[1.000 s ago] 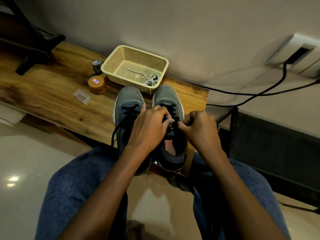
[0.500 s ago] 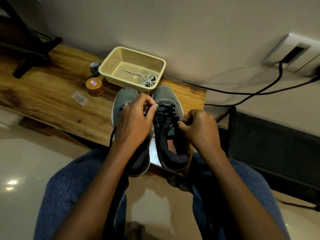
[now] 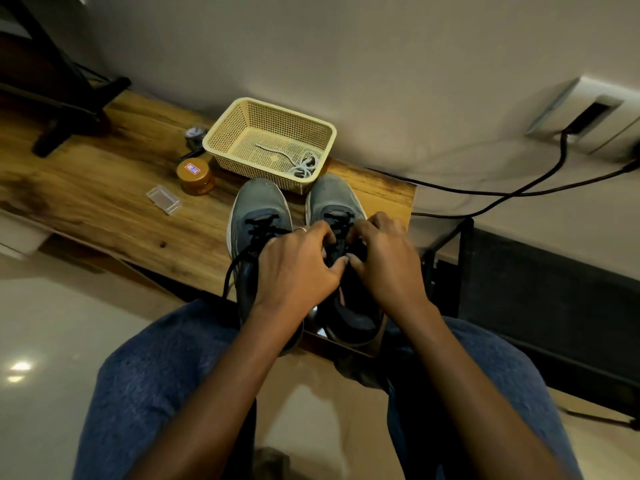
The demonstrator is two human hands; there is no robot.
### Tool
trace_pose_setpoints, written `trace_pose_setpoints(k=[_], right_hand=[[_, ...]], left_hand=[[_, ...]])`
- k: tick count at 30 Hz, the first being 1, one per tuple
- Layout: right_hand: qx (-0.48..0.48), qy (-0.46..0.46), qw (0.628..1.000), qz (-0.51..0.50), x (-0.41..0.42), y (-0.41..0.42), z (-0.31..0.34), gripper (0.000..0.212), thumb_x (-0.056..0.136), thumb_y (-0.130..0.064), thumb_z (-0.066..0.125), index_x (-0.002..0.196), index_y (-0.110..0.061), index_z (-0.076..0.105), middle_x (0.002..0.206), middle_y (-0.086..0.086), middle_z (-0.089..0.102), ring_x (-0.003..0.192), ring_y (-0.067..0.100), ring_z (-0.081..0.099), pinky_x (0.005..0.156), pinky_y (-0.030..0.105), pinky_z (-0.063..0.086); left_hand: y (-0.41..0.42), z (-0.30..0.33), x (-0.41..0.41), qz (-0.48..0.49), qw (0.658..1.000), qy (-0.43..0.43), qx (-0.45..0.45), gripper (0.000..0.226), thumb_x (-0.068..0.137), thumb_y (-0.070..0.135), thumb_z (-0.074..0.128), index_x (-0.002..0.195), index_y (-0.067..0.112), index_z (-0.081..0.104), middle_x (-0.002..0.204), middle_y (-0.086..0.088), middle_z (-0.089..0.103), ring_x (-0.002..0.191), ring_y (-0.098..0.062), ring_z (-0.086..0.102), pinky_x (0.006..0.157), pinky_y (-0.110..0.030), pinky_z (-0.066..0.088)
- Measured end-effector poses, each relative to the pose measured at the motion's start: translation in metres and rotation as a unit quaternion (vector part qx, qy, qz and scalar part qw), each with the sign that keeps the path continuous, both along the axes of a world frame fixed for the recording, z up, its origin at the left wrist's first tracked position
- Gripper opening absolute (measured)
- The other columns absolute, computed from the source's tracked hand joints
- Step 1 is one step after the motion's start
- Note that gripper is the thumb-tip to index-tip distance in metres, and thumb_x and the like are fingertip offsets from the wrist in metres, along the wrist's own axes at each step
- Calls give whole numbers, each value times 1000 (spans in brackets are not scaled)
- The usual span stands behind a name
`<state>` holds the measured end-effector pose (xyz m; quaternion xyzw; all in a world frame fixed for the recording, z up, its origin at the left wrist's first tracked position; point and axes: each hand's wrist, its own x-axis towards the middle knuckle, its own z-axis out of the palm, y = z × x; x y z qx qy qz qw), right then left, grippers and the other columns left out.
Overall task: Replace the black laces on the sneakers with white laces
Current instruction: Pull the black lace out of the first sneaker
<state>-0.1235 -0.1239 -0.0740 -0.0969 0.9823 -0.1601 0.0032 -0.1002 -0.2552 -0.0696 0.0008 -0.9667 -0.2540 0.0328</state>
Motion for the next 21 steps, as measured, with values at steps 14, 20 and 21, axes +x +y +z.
trace_pose_setpoints(k=[14, 20, 21], right_hand=[[-35, 87, 995, -18, -2, 3, -5, 11, 81, -23, 71, 83, -15, 64, 104, 1, 59, 99, 26, 48, 72, 35, 33], [-229, 59, 955, -178, -5, 7, -4, 23, 80, -22, 74, 69, -24, 54, 91, -9, 53, 94, 19, 54, 78, 45, 49], [-230, 55, 955, -179, -6, 6, -3, 22, 81, -22, 73, 71, -25, 54, 91, -8, 53, 95, 20, 55, 78, 46, 50]], left_hand=[[7, -4, -6, 38, 998, 22, -35, 23, 86, 43, 60, 103, 29, 60, 83, 4, 71, 86, -18, 64, 87, -34, 31], [6, -7, -8, 50, 998, 26, -33, 20, 85, 43, 60, 100, 30, 61, 80, 5, 70, 84, -16, 64, 86, -34, 30], [5, -8, -9, 51, 998, 25, -34, 20, 85, 43, 60, 100, 30, 61, 80, 5, 70, 84, -15, 64, 86, -34, 30]])
